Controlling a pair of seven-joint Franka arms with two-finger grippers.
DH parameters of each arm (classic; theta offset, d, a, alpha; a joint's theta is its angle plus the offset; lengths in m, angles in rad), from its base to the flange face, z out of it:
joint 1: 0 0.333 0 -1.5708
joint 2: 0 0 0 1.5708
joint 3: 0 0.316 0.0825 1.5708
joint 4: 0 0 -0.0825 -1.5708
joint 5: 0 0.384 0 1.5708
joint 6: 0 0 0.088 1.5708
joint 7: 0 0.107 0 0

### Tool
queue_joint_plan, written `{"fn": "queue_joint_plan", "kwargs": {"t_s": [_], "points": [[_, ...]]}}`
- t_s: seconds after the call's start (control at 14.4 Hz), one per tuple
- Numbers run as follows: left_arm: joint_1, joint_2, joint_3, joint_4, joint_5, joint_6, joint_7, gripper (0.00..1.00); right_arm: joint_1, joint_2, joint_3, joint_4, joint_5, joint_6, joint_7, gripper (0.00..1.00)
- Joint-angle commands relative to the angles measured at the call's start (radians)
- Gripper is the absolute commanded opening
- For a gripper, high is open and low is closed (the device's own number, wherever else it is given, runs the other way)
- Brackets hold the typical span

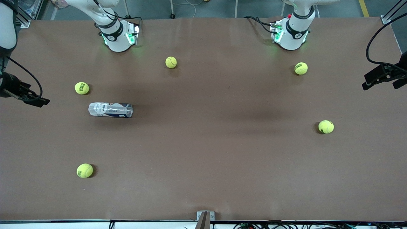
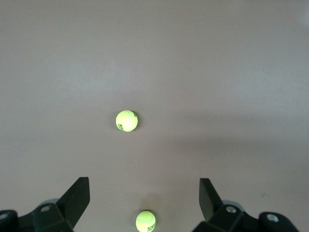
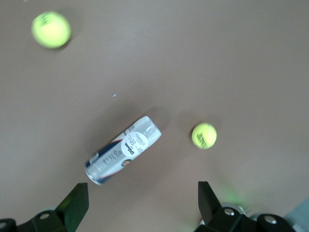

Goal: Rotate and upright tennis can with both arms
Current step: 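Reach the right gripper down over the lying white Wilson can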

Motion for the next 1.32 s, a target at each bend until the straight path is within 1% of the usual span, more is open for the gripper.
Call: {"fn": "queue_joint_plan", "kwargs": {"t_s": [0.0, 0.14, 0.21, 0.35, 0.49, 0.77, 1.11, 1.25], "points": [[0.005, -0.004, 0.000, 0.008, -0.007, -0.009, 0.020, 1.00, 0.022, -0.006, 0.004, -0.045, 0.028, 0.010, 0.338, 1.00], [0.005, -0.004, 0.000, 0.008, -0.007, -0.009, 0.020, 1.00, 0.028, 0.008, 0.006, -0.063, 0.075, 0.017, 0.509, 1.00], [0.005, -0.004, 0.000, 0.008, -0.007, -0.009, 0.020, 1.00, 0.036, 0.011, 0.006, -0.077, 0.082, 0.027, 0.555, 1.00], [0.005, -0.004, 0.000, 0.008, -0.007, -0.009, 0.020, 1.00, 0.071, 0.011, 0.004, -0.140, 0.086, 0.065, 0.669, 1.00], [0.005, -0.004, 0.000, 0.008, -0.007, -0.009, 0.020, 1.00, 0.099, 0.006, 0.004, -0.218, 0.086, 0.135, 0.758, 1.00], [0.005, -0.004, 0.000, 0.008, -0.005, -0.009, 0.020, 1.00, 0.116, -0.007, 0.004, -0.374, 0.086, 0.276, 0.823, 1.00], [0.005, -0.006, 0.000, 0.008, -0.005, -0.009, 0.020, 1.00, 0.122, -0.029, 0.006, -0.615, 0.086, 0.555, 0.840, 1.00], [0.005, -0.006, 0.000, 0.008, -0.005, -0.009, 0.020, 1.00, 0.137, -0.024, 0.004, -0.669, 0.085, 0.649, 0.850, 1.00]]}}
